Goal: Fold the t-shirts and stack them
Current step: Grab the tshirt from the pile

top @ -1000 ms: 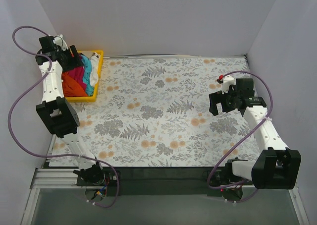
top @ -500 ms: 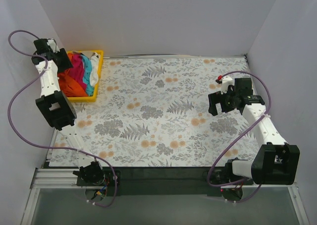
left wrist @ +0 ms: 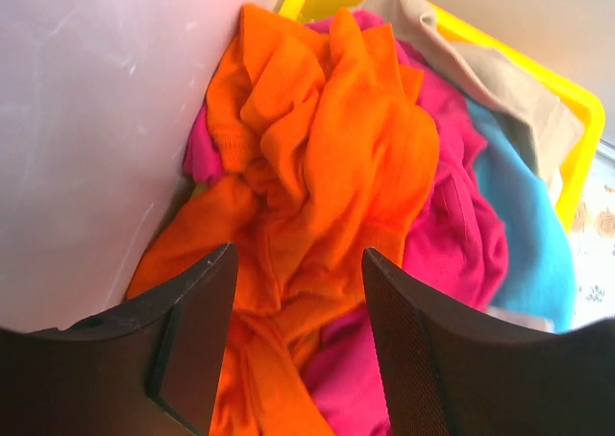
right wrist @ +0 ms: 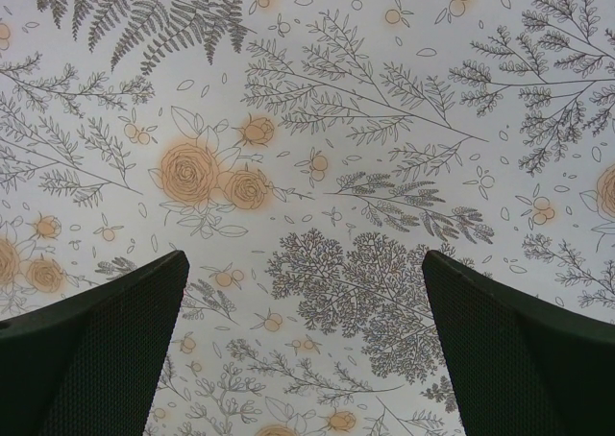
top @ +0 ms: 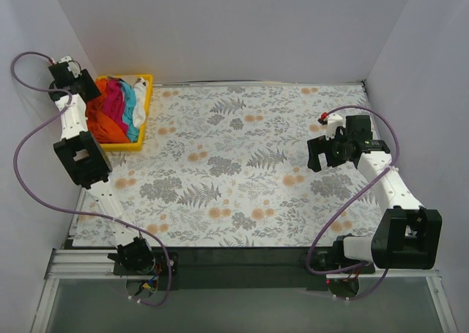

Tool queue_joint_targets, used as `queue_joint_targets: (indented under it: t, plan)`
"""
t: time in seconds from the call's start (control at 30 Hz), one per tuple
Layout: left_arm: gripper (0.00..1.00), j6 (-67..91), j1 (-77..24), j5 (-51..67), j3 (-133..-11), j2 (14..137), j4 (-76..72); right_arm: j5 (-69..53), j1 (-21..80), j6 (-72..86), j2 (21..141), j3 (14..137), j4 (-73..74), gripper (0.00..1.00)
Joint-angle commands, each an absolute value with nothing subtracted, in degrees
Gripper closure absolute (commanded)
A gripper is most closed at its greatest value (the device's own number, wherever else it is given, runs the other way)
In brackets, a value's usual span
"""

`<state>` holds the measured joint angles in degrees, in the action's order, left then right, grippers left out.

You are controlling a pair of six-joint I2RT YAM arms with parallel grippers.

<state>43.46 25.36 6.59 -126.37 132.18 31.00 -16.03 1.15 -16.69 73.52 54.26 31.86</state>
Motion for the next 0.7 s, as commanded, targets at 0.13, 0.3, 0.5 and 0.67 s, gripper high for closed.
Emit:
queue_joint_targets:
  t: [0.13, 0.3, 0.5, 0.67]
  plan:
    - [0.49, 45.0, 25.75, 7.65, -129.02, 135.86, 22.68, -15.91, 1.14, -16.61, 73.92, 55.81, 32.08, 0.02]
    - [0.57, 45.26, 25.84, 9.75, -131.48, 138.43, 21.62, -15.12, 1.14, -16.44, 74.62, 56.6, 32.26, 0.02]
    - [0.95, 45.26, 25.75, 9.41, -131.84, 135.98, 20.31, -14.94, 1.14, -16.44, 75.67, 56.69, 32.34, 0.02]
    - [1.0, 45.7, 26.1, 6.68, -133.85, 131.41, 18.99, -15.12, 1.14, -16.44, 74.97, 56.69, 32.43, 0.02]
